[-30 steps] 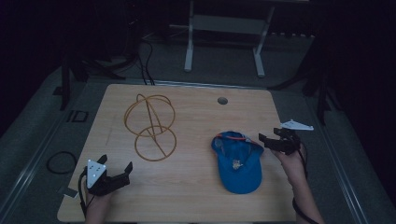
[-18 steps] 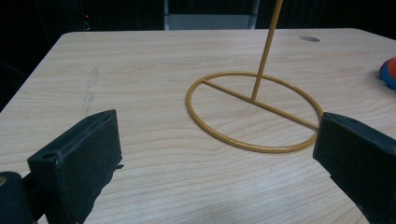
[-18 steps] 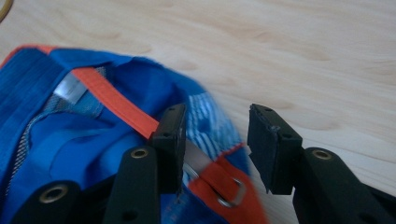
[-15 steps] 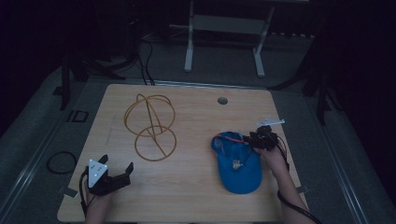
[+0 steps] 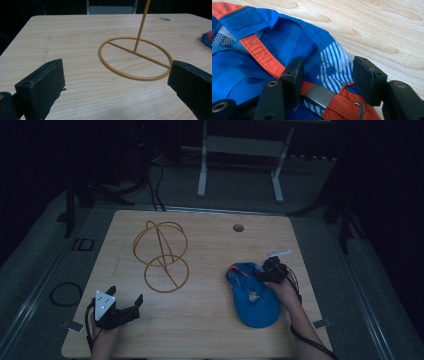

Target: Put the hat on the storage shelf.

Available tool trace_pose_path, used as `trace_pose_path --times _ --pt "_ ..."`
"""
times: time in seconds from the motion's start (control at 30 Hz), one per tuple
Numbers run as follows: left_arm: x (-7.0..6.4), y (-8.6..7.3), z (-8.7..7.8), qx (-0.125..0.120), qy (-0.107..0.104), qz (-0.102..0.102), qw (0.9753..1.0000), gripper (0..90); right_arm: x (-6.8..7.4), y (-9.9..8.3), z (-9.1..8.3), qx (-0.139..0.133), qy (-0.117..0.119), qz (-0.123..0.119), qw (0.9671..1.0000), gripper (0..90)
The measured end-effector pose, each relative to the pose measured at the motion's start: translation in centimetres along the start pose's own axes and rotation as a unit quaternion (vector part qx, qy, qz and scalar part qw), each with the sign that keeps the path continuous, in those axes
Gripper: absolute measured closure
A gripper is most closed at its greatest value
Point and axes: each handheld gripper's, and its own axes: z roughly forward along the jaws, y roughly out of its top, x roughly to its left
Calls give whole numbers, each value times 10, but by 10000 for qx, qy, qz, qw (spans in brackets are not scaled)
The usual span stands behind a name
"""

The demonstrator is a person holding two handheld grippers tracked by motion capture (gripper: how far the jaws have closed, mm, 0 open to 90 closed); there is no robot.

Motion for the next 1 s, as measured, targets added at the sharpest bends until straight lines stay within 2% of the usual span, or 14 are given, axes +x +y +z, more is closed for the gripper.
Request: trace_pose_path --times 0.07,0.13,0.27,0.3,0.33,0.4,0.43,0.47,0.53,0.67,0.73,0.77,0.8,1.0 --pt "0 0 0 7 1 3 10000 14 3 0 0 23 -106 -186 9998 478" --pt "-1 0 0 40 57 51 10000 15 3 -1 0 -18 -21 -138 9999 505" --pt "0 0 0 -8 129 56 9999 15 4 -3 -1 -82 -37 -142 9999 609" --pt "0 0 0 -8 129 56 9999 15 4 -3 -1 -82 -37 -142 9999 609" --pt "-1 -1 0 32 115 60 9999 14 4 -3 -2 -77 -19 -183 9998 687" --pt "-1 -1 1 49 92 60 9999 15 6 -4 -2 -90 -9 -253 9996 771" --pt "-1 -1 1 49 92 60 9999 14 6 -4 -2 -90 -9 -253 9996 771" --pt "-2 -1 1 73 83 75 9999 15 8 -3 -2 -66 -65 -299 9995 850" --pt "-2 -1 2 86 74 106 9999 15 9 -3 -2 -57 -138 -348 9993 883" --pt "-2 -1 1 78 54 67 9999 14 11 -2 -2 -21 -239 -367 9990 893" --pt "-1 -1 1 80 62 38 9999 14 12 -1 -4 -93 -303 -352 9989 896" --pt "-1 -1 1 72 47 27 10000 14 12 0 -7 -169 -272 -263 9991 896" --pt "-1 -1 1 70 25 6 10000 14 13 3 -13 -304 -268 -269 9988 897" --pt "-2 0 1 52 -12 -37 10000 15 16 13 -34 -664 -239 -246 9972 898"
